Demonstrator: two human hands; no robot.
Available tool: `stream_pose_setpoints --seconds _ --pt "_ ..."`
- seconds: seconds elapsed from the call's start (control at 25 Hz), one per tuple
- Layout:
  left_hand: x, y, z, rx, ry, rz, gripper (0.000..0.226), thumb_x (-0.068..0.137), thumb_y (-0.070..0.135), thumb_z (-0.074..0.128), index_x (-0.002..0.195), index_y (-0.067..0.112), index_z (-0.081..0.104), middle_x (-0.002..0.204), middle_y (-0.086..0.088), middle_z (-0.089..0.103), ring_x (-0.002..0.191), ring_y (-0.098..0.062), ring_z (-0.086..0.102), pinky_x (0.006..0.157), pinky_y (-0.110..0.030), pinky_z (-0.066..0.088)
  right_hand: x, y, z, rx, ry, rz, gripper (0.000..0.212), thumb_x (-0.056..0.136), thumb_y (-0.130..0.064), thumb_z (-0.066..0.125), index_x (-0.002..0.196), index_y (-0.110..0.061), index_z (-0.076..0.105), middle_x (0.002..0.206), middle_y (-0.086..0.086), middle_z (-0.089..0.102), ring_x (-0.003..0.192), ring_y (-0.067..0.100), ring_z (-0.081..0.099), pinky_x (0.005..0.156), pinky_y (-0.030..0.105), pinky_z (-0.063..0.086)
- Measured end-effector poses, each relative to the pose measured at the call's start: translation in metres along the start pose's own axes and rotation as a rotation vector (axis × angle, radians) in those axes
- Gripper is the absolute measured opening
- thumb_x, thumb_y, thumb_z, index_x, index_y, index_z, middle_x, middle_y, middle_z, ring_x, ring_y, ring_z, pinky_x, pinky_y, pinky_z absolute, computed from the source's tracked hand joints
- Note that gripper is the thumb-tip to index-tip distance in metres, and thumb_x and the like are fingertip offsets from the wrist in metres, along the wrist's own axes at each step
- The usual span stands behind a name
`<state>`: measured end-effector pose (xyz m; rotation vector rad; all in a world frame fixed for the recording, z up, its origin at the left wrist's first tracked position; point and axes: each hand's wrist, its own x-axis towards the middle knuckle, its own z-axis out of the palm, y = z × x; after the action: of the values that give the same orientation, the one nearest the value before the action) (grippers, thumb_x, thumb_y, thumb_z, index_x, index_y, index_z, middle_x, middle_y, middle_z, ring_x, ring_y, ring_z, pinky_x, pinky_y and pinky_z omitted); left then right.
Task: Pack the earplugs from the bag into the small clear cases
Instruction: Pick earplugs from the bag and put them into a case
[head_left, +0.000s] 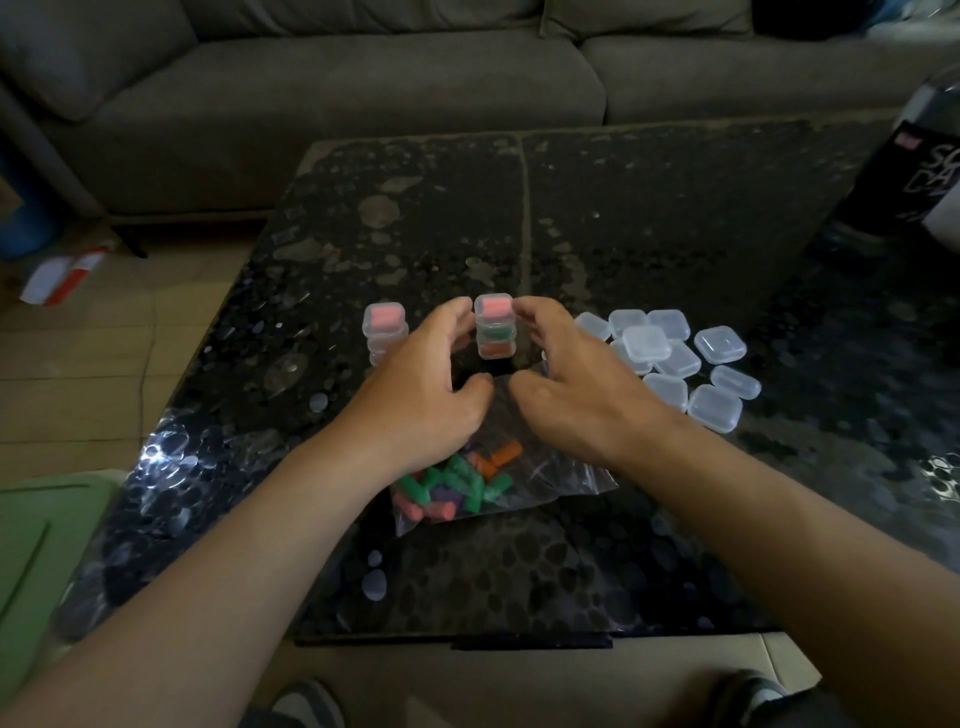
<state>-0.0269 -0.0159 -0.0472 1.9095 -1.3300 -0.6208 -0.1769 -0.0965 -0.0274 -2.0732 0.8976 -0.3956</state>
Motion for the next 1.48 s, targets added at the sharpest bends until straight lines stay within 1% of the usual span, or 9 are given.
stream_pose_setpoints --seconds 0.12,0.24,0.36,0.56,0.68,0.76,1.0,1.28,1.48 --pt "0.0 0.0 0.0 0.004 -0.002 -0.001 0.072 0.094 0.018 0.064 0.157 0.028 0.031 0.139 0.023 0.049 0.138 0.001 0.045 0.12 -0.038 0.038 0.001 0.0 0.0 -0.007 -0.002 0.003 0.067 0.09 -0.014 0.054 0.15 -0.031 0.029 0.131 -0.004 0.056 0.115 0.013 0.056 0.096 0.035 0.053" --pt "0.0 -0.001 0.0 0.013 0.0 -0.006 0.076 0.092 0.023 0.064 0.159 0.026 0.028 0.153 0.013 0.048 0.142 -0.003 0.043 0.12 -0.039 0.038 0.001 0.0 0.0 -0.007 0.0 0.004 0.066 0.09 -0.014 0.054 0.15 -0.029 0.03 0.127 -0.008 0.055 0.113 0.009 0.053 0.09 0.027 0.05" --pt "-0.001 0.002 -0.001 0.029 -0.002 -0.015 0.078 0.093 0.025 0.063 0.161 0.026 0.025 0.16 0.008 0.042 0.145 -0.005 0.041 0.121 -0.04 0.037 0.0 0.0 -0.002 -0.017 -0.001 0.017 0.065 0.091 -0.014 0.054 0.15 -0.03 0.03 0.119 -0.014 0.046 0.108 0.002 0.045 0.082 0.018 0.04" --pt "-0.007 0.012 -0.003 0.044 0.094 0.005 0.069 0.096 0.017 0.063 0.158 0.021 0.033 0.155 0.004 0.048 0.139 -0.006 0.048 0.118 -0.038 0.041 -0.005 -0.002 -0.005 -0.056 0.081 0.009 0.056 0.093 -0.016 0.052 0.146 -0.028 0.036 0.135 -0.001 0.057 0.125 0.016 0.053 0.093 0.027 0.044" --pt "-0.016 0.022 -0.002 0.06 0.124 0.045 0.056 0.096 0.014 0.063 0.149 0.022 0.046 0.136 0.013 0.057 0.128 -0.002 0.054 0.112 -0.033 0.046 -0.015 -0.005 -0.017 -0.118 0.123 0.0 0.048 0.097 -0.017 0.05 0.143 -0.025 0.042 0.135 0.001 0.058 0.122 0.016 0.054 0.094 0.027 0.044" --pt "-0.02 0.028 0.001 0.092 0.131 0.076 0.046 0.096 0.014 0.063 0.141 0.021 0.055 0.129 0.013 0.06 0.125 -0.004 0.058 0.109 -0.031 0.047 -0.02 -0.004 -0.029 -0.173 0.169 0.008 0.038 0.097 -0.014 0.051 0.134 -0.023 0.051 0.126 0.0 0.061 0.115 0.014 0.056 0.09 0.026 0.045" --pt "-0.02 0.041 0.022 0.144 0.104 0.153 0.039 0.096 0.021 0.064 0.135 0.019 0.062 0.133 0.005 0.066 0.123 -0.006 0.06 0.108 -0.033 0.049 -0.024 0.022 -0.067 -0.437 0.35 0.051 0.039 0.09 -0.004 0.06 0.127 -0.016 0.06 0.123 0.003 0.059 0.112 0.02 0.058 0.092 0.034 0.052" --pt "-0.011 0.064 0.053 0.249 -0.027 0.266 0.046 0.099 0.027 0.061 0.145 0.021 0.055 0.142 0.007 0.058 0.126 -0.003 0.052 0.1 -0.021 0.04 -0.029 0.042 -0.071 -0.548 0.137 0.115 0.059 0.094 -0.012 0.062 0.149 -0.019 0.042 0.152 0.003 0.045 0.138 0.021 0.045 0.112 0.035 0.038" --pt "-0.009 0.063 0.059 0.271 -0.073 0.275 0.045 0.1 0.029 0.06 0.144 0.02 0.055 0.138 0.004 0.062 0.122 -0.008 0.058 0.103 -0.034 0.051 -0.031 0.044 -0.07 -0.594 0.12 0.051 0.049 0.095 -0.019 0.065 0.141 -0.022 0.049 0.142 0.002 0.054 0.128 0.018 0.054 0.102 0.031 0.046"
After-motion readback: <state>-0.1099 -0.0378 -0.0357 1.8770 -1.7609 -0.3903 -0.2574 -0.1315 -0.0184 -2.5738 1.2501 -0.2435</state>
